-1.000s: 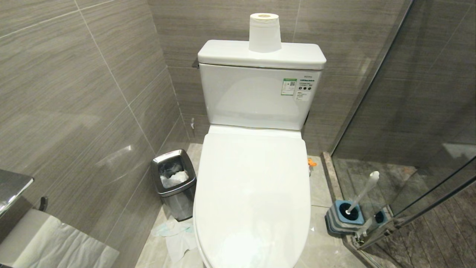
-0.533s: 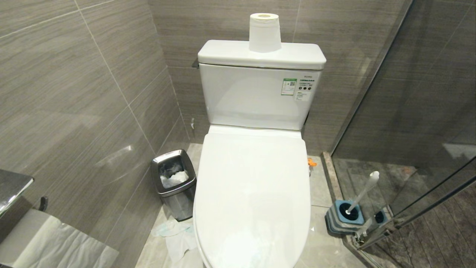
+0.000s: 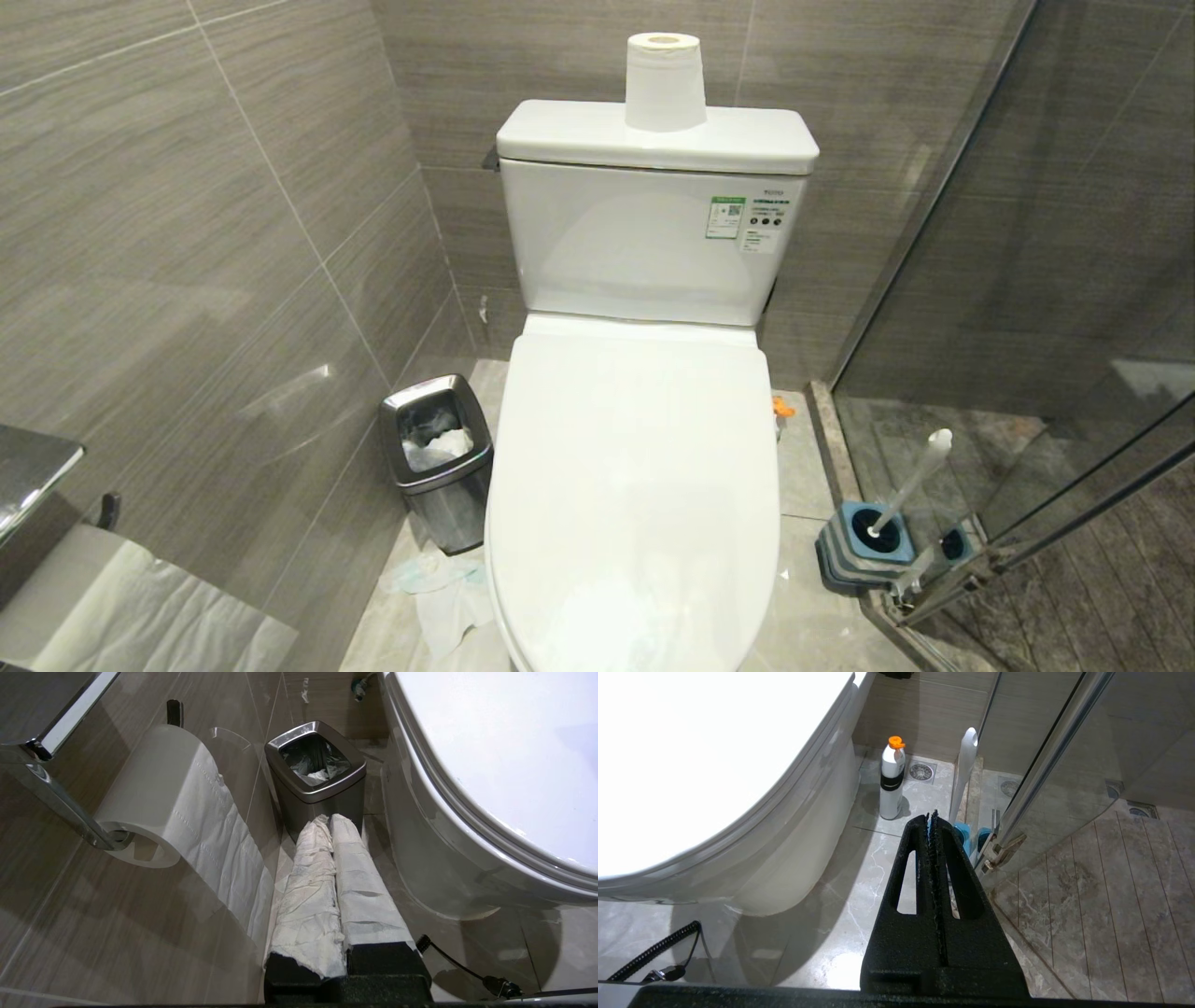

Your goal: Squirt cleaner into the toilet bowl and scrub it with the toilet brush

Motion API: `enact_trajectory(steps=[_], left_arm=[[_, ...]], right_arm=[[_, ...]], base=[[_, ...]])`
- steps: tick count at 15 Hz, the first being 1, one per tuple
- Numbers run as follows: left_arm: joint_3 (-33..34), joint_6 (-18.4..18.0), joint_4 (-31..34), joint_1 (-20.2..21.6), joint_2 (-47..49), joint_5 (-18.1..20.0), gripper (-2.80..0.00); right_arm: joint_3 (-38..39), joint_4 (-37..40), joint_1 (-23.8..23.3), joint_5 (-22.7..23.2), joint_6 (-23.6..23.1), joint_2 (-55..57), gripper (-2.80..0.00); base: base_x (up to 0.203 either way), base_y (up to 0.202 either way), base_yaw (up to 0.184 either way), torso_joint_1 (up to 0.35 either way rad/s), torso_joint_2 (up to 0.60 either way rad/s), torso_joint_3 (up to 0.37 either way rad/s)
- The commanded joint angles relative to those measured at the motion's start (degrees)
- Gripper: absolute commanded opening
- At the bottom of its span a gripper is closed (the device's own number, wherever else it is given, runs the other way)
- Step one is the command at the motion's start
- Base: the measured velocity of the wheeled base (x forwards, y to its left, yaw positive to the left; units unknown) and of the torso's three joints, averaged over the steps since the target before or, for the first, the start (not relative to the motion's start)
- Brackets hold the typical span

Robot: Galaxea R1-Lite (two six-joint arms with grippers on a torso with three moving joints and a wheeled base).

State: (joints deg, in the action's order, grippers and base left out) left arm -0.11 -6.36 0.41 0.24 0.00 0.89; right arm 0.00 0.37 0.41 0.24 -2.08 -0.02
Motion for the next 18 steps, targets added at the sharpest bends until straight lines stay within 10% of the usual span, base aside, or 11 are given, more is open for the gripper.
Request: enact_trajectory(steps=[1, 18], left_arm=[[0.02, 0.03, 0.01, 0.02, 0.09, -0.08, -2.8], [0.11, 0.47, -0.41, 0.02, 0.09, -0.1, -2.8]], right_arm=[[0.09, -0.02, 0.02, 0.02, -0.02, 0.02, -2.8], [0.08, -0.02, 0.02, 0.02, -0.02, 0.02, -2.8]], base=[[0.0, 0.0, 0.0, 0.0, 0.0, 0.0], [0.0, 0.0, 0.0, 0.0, 0.0, 0.0]])
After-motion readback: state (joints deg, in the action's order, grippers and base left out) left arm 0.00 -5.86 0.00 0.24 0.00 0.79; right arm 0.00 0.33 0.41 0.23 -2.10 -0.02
